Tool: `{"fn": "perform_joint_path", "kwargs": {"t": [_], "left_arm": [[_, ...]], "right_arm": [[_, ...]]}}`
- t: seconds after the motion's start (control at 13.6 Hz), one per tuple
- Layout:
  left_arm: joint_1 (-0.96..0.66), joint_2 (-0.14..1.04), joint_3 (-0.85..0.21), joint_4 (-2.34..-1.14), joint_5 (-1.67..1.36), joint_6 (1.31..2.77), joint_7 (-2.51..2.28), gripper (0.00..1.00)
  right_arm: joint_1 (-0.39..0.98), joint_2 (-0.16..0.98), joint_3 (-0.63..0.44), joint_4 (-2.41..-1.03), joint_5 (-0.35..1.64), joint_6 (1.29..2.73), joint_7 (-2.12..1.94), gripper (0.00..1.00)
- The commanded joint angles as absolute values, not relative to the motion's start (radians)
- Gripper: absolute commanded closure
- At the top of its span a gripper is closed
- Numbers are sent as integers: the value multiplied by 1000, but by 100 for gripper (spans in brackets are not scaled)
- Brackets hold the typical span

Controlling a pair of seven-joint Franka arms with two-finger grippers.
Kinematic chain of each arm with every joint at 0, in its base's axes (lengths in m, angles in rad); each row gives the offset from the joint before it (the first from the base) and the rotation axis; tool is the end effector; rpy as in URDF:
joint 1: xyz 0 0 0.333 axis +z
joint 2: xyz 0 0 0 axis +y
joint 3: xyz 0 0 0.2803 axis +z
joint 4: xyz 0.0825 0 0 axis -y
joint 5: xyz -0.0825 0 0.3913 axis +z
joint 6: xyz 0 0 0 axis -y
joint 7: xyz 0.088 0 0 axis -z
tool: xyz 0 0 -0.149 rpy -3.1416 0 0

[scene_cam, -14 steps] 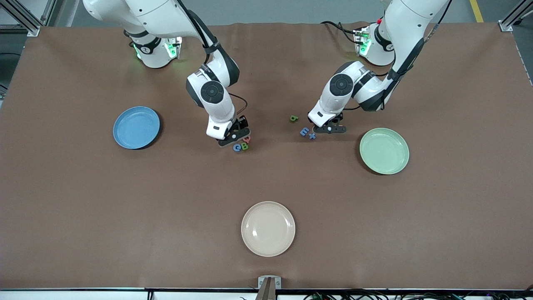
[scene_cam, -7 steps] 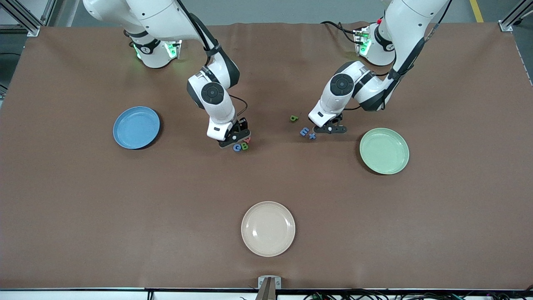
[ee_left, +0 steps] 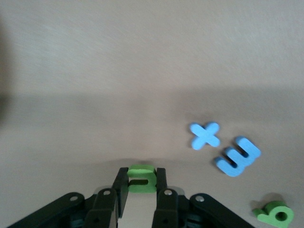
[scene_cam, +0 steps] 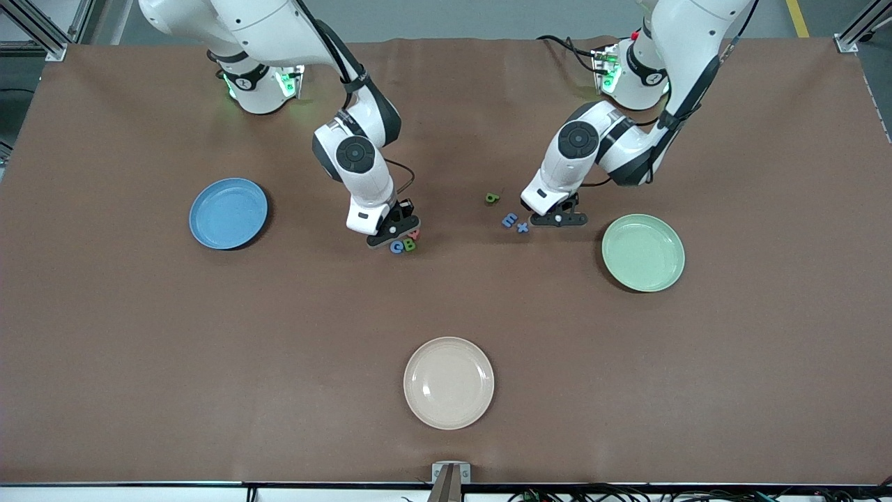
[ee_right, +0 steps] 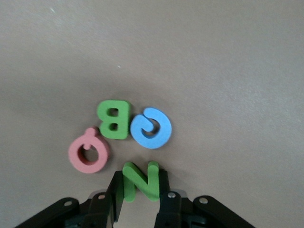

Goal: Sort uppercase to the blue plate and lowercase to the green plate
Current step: 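Grasp the green u with the left gripper while the right gripper grasps the N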

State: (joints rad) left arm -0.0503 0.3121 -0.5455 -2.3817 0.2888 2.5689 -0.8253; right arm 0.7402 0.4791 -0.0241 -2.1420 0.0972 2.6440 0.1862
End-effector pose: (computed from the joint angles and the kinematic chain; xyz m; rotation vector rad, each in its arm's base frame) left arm 0.3915 -0.2914 0.1219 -3.1108 0.0052 0.0852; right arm 0.4236 0.3663 0.0984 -3.0214 -0.6881 -0.0081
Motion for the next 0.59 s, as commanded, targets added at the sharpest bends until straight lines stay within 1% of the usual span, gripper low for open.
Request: {"fn": "perform_joint_path", "kwargs": {"t": [0.0,0.07,0.29,0.52], "left_arm": [[-15,216,-558,-2395,304,2500,-798,82],[6,207,-558,-2395,304,2500,-773,82],[95,186,-558,-2398,304,2497,-657,82],[207,187,-558,-2399,304,2497,-510,82]], "right_arm": [[697,480,-37,-2146,86,2587,151,100],[678,448,-37,-2148,86,2544,121,100],[571,341,-37,-2158,83,2346,-10,100],[418,185,-37,-2239,77,2217,-240,100]]}}
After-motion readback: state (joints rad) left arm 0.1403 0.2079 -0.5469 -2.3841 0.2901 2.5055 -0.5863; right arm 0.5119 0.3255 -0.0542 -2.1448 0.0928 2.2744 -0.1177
